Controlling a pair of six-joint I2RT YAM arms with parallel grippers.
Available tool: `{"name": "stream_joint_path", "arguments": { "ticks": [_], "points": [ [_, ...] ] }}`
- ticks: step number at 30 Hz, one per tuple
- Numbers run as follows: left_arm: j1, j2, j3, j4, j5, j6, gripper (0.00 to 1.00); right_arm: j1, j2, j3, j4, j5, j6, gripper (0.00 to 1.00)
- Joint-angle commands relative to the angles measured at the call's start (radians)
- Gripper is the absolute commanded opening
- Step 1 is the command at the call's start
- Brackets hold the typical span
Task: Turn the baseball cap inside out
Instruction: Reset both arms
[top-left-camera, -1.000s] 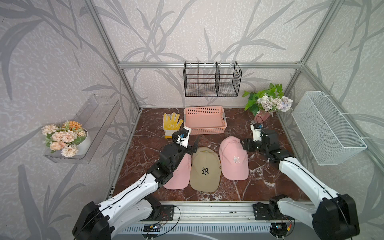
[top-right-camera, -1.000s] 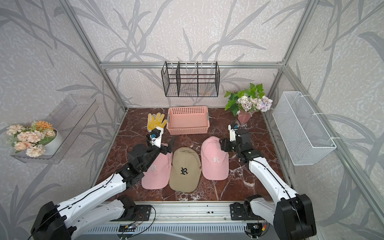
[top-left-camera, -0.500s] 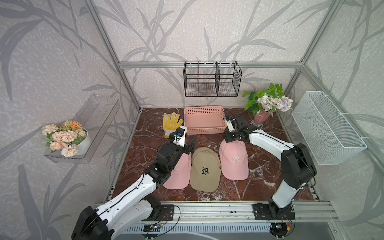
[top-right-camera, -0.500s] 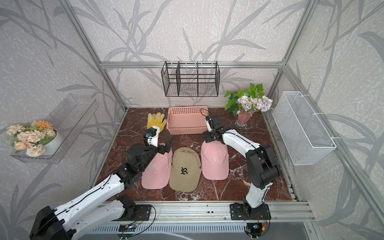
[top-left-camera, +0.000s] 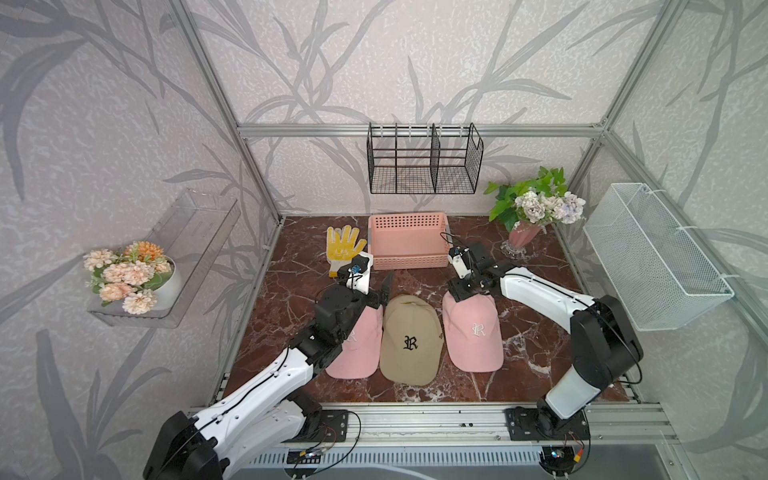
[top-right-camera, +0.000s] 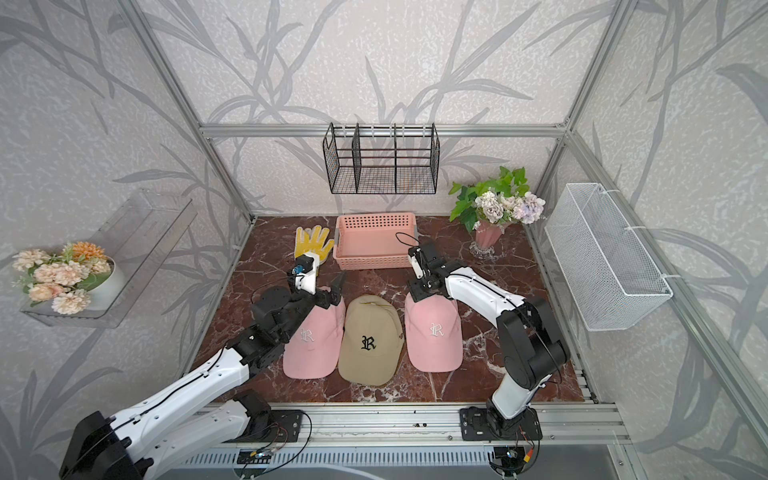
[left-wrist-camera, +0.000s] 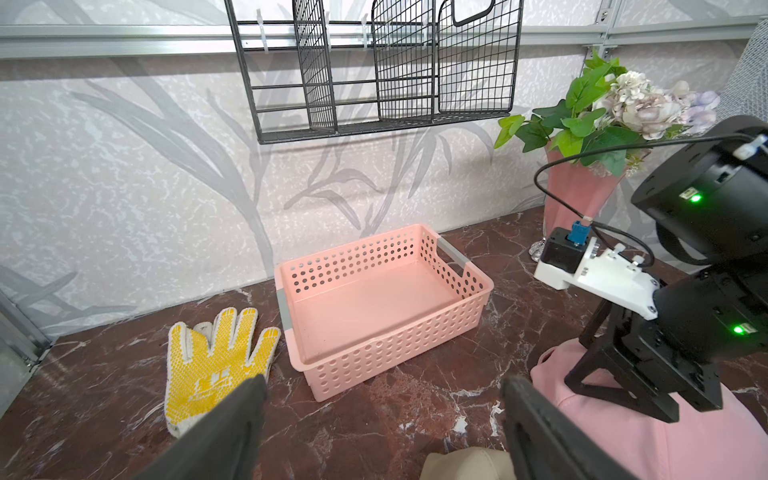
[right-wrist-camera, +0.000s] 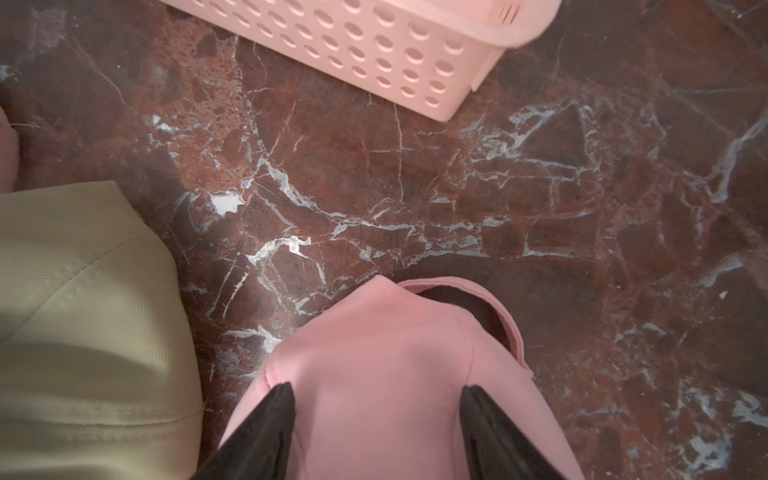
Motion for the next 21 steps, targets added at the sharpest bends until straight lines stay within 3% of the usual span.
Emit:
{"name": "stream_joint_path", "arguments": {
  "ticks": [1, 7, 12, 18, 21],
  "points": [
    [0.015, 0.019, -0.003, 0.015, -0.094, -0.020, 0.94, -0.005, -0.065, -0.024, 0.018, -0.018, 0.031, 0.70],
    [0.089, 0.076, -0.012, 0.085, -0.349, -0.033, 1.00, -0.089, -0.272, -0.188, 0.316, -0.003, 0.206, 0.72],
    [0.223, 0.158, -0.005, 0.078, -0.507, -0.111, 1.00, -0.209, -0.454, -0.389, 0.502, 0.206, 0.297, 0.76],
    [0.398, 0.202, -0.048, 0.101, -0.444, -0.169, 1.00, -0.387, -0.494, -0.503, 0.540, 0.295, 0.291, 0.76],
    [0.464, 0.209, -0.093, 0.148, -0.376, -0.152, 1.00, -0.415, -0.484, -0.566, 0.624, 0.364, 0.225, 0.77]
  ]
}}
